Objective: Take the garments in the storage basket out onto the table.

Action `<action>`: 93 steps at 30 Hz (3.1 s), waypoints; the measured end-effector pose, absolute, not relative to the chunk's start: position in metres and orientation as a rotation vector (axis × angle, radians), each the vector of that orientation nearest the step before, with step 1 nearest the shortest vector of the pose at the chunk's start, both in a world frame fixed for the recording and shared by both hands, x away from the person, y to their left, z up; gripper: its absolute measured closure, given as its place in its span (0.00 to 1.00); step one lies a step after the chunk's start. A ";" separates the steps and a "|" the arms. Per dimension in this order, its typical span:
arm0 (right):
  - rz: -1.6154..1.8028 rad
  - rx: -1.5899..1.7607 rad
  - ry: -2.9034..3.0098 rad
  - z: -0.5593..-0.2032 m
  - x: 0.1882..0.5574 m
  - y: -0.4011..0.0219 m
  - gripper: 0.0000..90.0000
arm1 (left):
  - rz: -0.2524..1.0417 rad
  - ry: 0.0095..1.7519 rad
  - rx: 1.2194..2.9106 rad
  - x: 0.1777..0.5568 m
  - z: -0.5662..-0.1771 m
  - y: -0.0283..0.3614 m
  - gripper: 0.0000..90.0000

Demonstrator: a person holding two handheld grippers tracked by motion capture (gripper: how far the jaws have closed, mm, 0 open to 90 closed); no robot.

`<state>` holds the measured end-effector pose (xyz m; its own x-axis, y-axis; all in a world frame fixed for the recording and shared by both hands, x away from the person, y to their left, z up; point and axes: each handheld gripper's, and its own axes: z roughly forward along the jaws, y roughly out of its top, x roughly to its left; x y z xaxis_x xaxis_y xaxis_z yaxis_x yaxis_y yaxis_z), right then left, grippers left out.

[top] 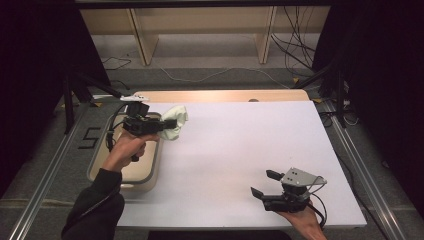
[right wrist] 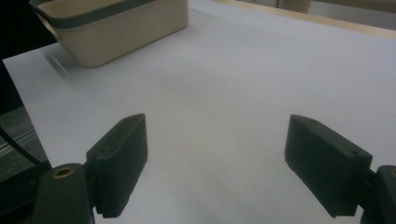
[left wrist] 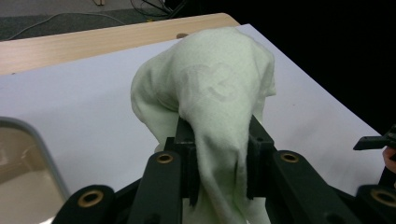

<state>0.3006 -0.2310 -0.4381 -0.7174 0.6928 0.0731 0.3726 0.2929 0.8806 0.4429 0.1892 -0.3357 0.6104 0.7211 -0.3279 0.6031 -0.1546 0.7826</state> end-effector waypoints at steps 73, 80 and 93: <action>1.393 0.964 2.261 -0.441 0.301 -0.229 0.24 | 0.091 1.016 2.046 0.459 -0.442 0.048 0.79; 1.398 0.960 2.261 -0.441 0.301 -0.228 0.25 | 0.111 1.026 2.053 0.460 -0.448 0.045 0.77; 1.397 0.955 2.262 -0.441 0.301 -0.228 0.24 | 0.113 1.076 2.075 0.464 -0.463 0.041 0.71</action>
